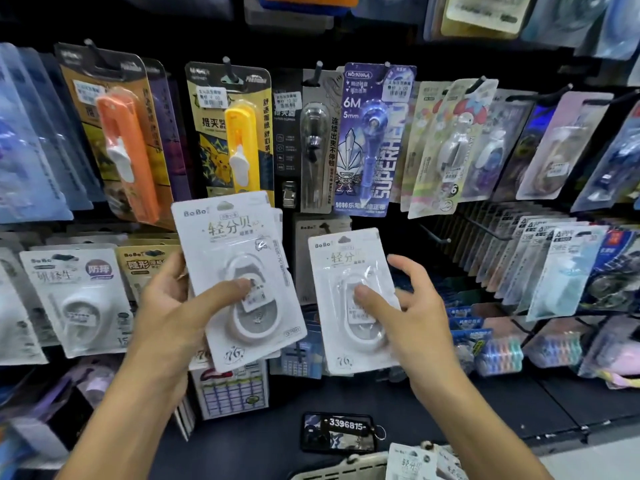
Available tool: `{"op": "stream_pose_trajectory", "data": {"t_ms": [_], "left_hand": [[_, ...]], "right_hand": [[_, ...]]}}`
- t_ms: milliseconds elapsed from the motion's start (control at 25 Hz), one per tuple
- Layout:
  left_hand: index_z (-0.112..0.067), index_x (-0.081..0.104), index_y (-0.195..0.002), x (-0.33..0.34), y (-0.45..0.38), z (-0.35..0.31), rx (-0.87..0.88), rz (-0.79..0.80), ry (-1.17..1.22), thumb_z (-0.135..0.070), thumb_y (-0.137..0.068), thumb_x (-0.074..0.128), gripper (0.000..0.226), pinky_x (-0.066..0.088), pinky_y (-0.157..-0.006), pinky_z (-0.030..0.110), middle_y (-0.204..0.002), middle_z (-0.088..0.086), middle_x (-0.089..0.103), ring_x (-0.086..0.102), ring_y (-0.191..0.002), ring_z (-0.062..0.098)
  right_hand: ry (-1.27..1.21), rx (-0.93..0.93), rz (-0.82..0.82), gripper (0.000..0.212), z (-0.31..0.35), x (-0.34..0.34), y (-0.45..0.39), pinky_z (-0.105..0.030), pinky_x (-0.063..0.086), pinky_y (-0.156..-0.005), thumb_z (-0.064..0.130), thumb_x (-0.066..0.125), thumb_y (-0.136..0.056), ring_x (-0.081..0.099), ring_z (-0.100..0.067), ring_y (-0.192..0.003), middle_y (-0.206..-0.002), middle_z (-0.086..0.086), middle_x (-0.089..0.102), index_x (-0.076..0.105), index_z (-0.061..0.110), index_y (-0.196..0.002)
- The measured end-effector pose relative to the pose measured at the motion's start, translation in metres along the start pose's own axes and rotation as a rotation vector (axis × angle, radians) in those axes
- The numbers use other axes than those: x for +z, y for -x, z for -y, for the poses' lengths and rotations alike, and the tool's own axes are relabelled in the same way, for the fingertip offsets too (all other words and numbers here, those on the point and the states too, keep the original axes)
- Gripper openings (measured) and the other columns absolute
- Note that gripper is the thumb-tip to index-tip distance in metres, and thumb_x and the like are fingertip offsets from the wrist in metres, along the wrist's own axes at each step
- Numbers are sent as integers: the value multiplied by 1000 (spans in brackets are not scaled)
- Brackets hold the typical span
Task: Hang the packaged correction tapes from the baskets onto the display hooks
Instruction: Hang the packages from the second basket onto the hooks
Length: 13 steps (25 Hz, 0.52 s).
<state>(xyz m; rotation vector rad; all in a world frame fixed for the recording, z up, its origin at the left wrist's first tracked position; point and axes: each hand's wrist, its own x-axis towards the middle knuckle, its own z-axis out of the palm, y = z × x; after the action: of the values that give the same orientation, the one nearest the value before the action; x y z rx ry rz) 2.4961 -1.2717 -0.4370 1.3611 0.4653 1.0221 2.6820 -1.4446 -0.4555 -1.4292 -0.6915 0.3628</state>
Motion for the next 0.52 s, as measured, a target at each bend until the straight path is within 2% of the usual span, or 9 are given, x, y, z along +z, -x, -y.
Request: {"op": "stream_pose_trajectory", "data": {"t_ms": [40, 120, 200, 280, 360, 440, 520], "left_hand": [[-39, 75, -104, 2, 1, 1, 4, 8, 15, -13, -47, 94, 65, 57, -86, 45, -110, -3, 80, 78, -97, 22], [-35, 75, -104, 6, 2, 3, -3, 12, 28, -20, -45, 90, 62, 56, -87, 44, -109, -1, 80, 78, -96, 23], [-35, 75, -103, 9, 2, 5, -12, 17, 26, -19, -53, 84, 53, 56, -87, 44, -108, -1, 80, 78, -96, 23], [-33, 74, -105, 11, 2, 9, -9, 17, 14, -13, -60, 82, 50, 56, -88, 45, -108, -1, 80, 78, -96, 23], [-31, 72, -109, 14, 3, 8, -6, 19, 20, -14, -60, 81, 53, 57, -87, 45, -108, -1, 80, 78, -97, 23], [-30, 72, -108, 15, 3, 9, -7, 8, 28, -9, -62, 80, 51, 57, -89, 46, -108, 0, 80, 77, -97, 23], [-30, 72, -107, 15, 1, 10, -17, 12, 29, -10, -61, 82, 52, 57, -90, 48, -108, -1, 80, 77, -97, 23]], "right_hand": [[54, -31, -55, 34, 0, 4, 1, -45, 59, -75, 38, 79, -85, 74, -21, -92, -102, 4, 78, 57, 45, -110], [93, -74, -136, 19, -4, 9, 7, -45, 55, -74, 39, 76, -87, 70, -24, -94, -101, 3, 74, 62, 38, -99], [105, -72, -159, 12, -9, 8, 13, -35, 48, -68, 35, 74, -86, 67, -16, -85, -98, 6, 73, 68, 36, -96], [148, -65, -109, 20, -10, 9, 14, -19, 44, -65, 37, 70, -81, 63, -2, -75, -100, 14, 72, 71, 38, -101], [183, -66, -97, 29, -9, 13, 10, -11, 43, -66, 38, 64, -79, 64, 5, -82, -107, 21, 70, 71, 38, -107], [160, -42, -84, 25, -10, 16, 2, -9, 45, -74, 31, 66, -87, 62, 12, -95, -116, 24, 67, 70, 39, -109], [215, -3, 10, 31, -10, 20, -6, -18, 45, -96, 26, 64, -95, 55, 12, -113, -128, 26, 59, 64, 42, -121]]}}
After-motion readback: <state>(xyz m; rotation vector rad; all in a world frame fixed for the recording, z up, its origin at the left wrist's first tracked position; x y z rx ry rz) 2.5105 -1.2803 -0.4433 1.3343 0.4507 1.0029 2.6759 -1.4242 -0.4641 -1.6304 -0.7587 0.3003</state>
